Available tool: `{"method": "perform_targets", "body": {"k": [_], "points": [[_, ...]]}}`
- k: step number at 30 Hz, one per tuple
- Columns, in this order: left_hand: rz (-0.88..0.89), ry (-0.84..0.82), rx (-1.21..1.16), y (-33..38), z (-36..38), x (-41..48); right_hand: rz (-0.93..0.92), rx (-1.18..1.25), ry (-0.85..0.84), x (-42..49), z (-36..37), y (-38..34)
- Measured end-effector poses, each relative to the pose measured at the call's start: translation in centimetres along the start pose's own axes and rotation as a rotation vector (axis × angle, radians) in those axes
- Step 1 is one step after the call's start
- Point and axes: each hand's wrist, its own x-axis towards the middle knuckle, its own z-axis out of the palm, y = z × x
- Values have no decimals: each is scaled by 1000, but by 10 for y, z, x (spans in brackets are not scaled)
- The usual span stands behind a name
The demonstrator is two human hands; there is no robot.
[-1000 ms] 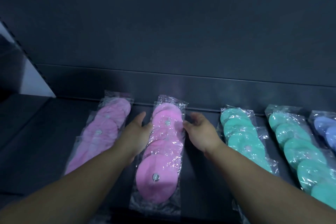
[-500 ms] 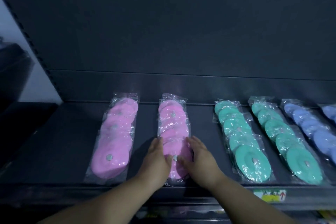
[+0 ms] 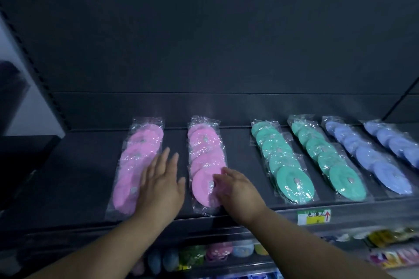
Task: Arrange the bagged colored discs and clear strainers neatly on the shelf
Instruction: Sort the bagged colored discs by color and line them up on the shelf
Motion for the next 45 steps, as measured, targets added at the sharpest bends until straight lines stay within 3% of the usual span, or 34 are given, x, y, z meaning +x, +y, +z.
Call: {"method": "perform_targets", "body": {"k": [4,8,16,25,31,36,40,45], "points": [[-129,-141,185,-35,-2,-1,0,-16,54,-13,-3,-3],[-141,-305,166,-46,6,-4,-25,-73,62,-28,5,-2],[-72,-273,172,-42,-1,-8,17,-68,93,-47,12,-1],[322,-213,-44,47,18,-25,138,12,167,-65,-10,50],[406,-236,-98,135,58,-21,163,75,272,-80,-42,123],[366,-220,-110,211,97,-4,135,50,287,-76,-90,202],[255,-186,30,257,126,15,96,-18,274,-62,-120,259],[109,-213,167,268,153,32,-27,-220,81,-40,-136,296]]}}
